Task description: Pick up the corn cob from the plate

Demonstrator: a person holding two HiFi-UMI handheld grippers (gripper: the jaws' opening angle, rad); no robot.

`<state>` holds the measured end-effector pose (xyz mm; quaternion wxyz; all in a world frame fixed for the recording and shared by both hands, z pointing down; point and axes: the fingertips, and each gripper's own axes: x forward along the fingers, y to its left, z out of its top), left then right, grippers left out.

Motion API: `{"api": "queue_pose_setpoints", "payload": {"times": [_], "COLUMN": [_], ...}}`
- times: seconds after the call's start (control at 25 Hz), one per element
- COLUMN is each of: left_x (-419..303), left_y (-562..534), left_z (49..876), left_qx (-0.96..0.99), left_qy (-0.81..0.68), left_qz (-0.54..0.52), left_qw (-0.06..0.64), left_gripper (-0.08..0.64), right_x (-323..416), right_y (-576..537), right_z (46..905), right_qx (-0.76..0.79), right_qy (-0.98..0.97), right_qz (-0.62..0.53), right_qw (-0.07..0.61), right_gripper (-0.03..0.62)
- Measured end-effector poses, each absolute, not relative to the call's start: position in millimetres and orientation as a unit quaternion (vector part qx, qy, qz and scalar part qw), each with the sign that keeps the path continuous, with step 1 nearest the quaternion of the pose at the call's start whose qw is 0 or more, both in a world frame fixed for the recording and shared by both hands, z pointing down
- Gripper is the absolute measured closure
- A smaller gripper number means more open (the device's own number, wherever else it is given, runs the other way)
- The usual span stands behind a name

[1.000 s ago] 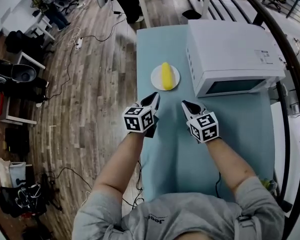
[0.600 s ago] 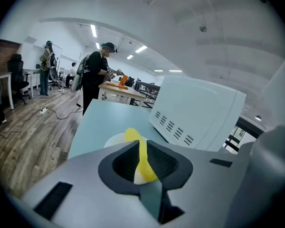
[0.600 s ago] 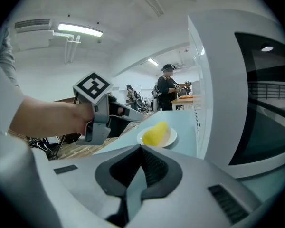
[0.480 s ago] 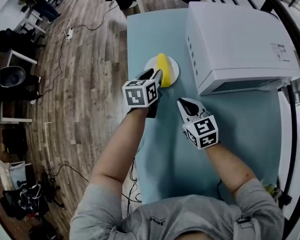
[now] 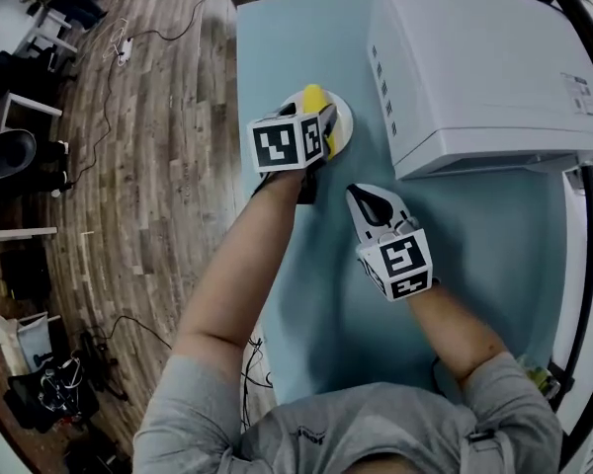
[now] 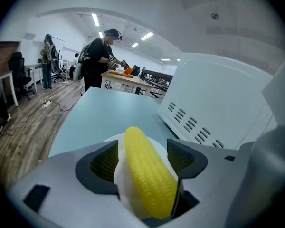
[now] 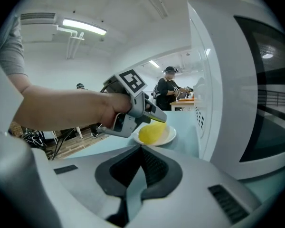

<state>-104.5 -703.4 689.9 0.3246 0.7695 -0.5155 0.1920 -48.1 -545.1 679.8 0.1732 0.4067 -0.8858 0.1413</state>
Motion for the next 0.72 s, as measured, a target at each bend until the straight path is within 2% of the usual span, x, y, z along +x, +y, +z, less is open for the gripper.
{"api": "queue_pose_setpoints", "payload": {"times": [0.28, 0.72], "left_x": [-103, -89], "left_y": [-710, -706], "left_z": [703, 711], "left_qx": [0.763, 0.772], "left_qy": [-0.517, -0.497], "left_qz": [0.208, 0.266], "left_qw": [0.329, 0.293], "left_gripper": [0.225, 0.212], "right_x": [-53, -63], "right_y": [-543, -539], "right_z": [689, 690], "right_qx": [0.402, 0.393], "right_qy": [-0.889, -0.892], "right_qz": [0.134, 0.140], "right_qw": [0.176, 0.172], "right_gripper": [0.577, 0.577]}}
